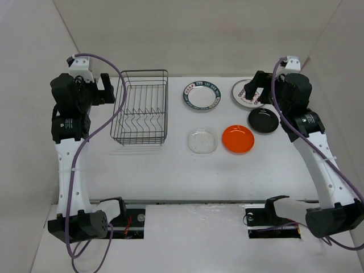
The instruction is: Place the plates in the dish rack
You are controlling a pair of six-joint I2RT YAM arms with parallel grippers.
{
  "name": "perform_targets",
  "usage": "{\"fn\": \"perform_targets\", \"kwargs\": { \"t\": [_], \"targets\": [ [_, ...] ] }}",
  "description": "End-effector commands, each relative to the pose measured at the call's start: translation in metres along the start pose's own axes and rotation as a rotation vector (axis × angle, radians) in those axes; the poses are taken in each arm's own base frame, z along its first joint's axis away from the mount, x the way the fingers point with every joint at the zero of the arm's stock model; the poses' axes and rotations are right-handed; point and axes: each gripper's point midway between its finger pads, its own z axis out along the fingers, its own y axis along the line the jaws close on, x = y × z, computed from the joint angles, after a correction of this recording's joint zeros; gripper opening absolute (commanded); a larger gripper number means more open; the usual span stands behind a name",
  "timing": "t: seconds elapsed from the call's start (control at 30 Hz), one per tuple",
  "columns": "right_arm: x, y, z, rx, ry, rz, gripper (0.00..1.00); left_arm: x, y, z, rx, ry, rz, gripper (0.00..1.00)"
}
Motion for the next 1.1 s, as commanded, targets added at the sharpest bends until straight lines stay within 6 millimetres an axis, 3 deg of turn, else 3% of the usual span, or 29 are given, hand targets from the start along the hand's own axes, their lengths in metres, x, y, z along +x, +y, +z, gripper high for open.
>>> {"fn": "perform_targets", "kwargs": {
  "t": [0.0, 0.13, 0.23, 0.3, 0.47, 0.6, 0.63, 0.87, 1.07],
  "targets": [
    [-0.026, 0.001, -0.012, 0.001, -0.08, 0.007, 1.0, -0.012, -0.003, -0.003, 0.012, -0.05, 0.006, 1.0],
    [-0.023, 0.005, -0.011, -0.024, -0.073, -0.006, 1.0, -0.011, -0.001, -0.003, 0.003, -0.05, 0.006, 1.0],
    [-0.003, 0.015, -0.003, -0.1, -0.022, -0.019, 1.0, -0.009, -0.003, -0.003, 0.014, -0.041, 0.013, 1.0],
    [0.029, 0.02, 0.015, -0.155, 0.052, -0.019, 1.0, -0.009, -0.005, -0.003, 0.027, -0.041, 0.014, 1.0],
    [0.089, 0.046, 0.031, -0.378, 0.185, -0.045, 1.0, -0.006, -0.018, -0.006, 0.103, -0.023, 0.04, 1.0],
    [0.137, 0.044, 0.057, -0.407, 0.323, -0.039, 0.93, 0.0, -0.022, -0.004, 0.138, -0.005, 0.062, 1.0],
    [0.158, 0.041, 0.067, -0.413, 0.381, -0.034, 0.92, 0.0, -0.022, -0.004, 0.138, -0.005, 0.062, 1.0],
    [0.22, 0.066, 0.09, -0.492, 0.519, -0.083, 0.86, 0.012, -0.023, 0.0, 0.15, 0.029, 0.062, 1.0],
    [0.258, 0.068, 0.105, -0.496, 0.6, -0.112, 0.82, 0.017, -0.022, 0.003, 0.151, 0.046, 0.066, 1.0]
  ]
}}
